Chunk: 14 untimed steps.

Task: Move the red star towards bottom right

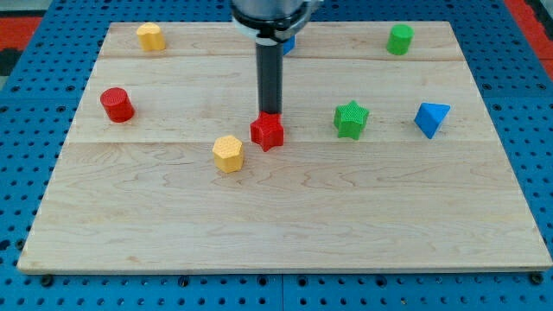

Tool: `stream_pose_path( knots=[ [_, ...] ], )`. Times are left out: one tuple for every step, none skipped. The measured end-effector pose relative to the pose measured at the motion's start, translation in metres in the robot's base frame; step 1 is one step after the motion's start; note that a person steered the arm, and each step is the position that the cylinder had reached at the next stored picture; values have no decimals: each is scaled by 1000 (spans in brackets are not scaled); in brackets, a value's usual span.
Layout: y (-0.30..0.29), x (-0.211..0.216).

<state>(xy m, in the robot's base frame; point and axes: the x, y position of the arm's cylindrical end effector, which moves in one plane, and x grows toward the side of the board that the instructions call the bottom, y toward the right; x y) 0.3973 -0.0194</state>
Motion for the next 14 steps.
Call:
stream_pose_path(
  knots=[
    [2,29],
    [-2,62],
    [-8,79],
    [-7,79],
    [-7,80],
    [-30,110],
    [-43,114],
    [-32,128],
    [16,138],
    [108,152],
    [98,167],
    [54,191],
    [106,221],
    [172,216]
  ],
)
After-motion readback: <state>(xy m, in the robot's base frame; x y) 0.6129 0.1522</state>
